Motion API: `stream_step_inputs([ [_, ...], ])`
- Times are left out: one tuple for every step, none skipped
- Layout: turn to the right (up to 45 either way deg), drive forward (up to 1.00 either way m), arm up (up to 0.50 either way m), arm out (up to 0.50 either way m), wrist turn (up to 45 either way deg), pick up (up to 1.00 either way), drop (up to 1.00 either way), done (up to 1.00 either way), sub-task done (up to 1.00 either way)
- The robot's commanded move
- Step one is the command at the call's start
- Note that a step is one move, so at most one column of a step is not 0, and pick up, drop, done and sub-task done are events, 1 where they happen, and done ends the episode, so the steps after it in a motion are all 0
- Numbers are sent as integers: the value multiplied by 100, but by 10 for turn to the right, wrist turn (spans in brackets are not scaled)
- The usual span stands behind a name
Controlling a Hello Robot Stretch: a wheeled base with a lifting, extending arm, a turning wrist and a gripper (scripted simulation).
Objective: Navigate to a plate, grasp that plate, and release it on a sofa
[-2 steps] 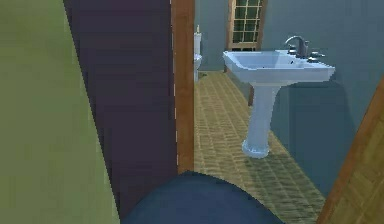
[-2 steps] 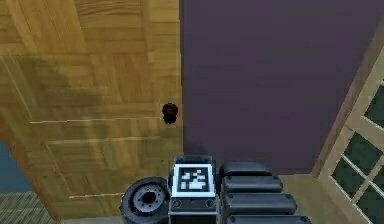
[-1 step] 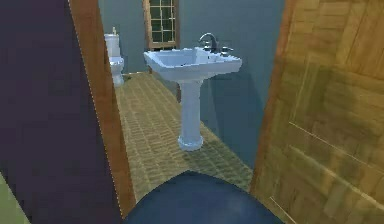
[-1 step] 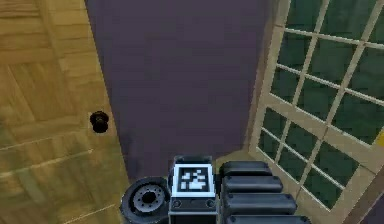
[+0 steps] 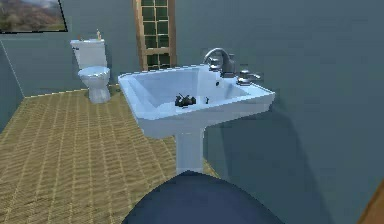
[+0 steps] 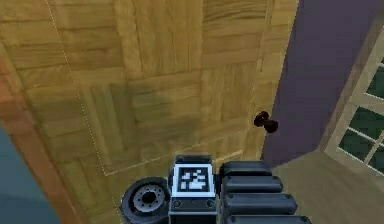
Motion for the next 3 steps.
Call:
stream_step_inputs([
  [-150, 0, 0, 0, 0, 0, 0, 0, 0],
  [0, 15, 0, 0, 0, 0, 0, 0, 0],
  [-300, 0, 0, 0, 0, 0, 0, 0, 0],
])
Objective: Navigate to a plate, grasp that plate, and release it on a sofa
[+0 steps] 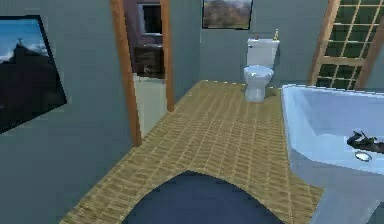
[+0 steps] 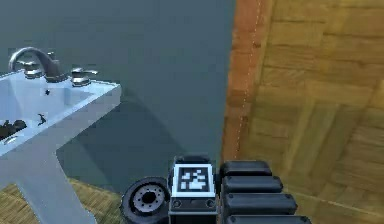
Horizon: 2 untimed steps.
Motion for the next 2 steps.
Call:
stream_step_inputs([
  [0, 100, 0, 0, 0, 0, 0, 0, 0],
  [-30, 0, 0, 0, 0, 0, 0, 0, 0],
])
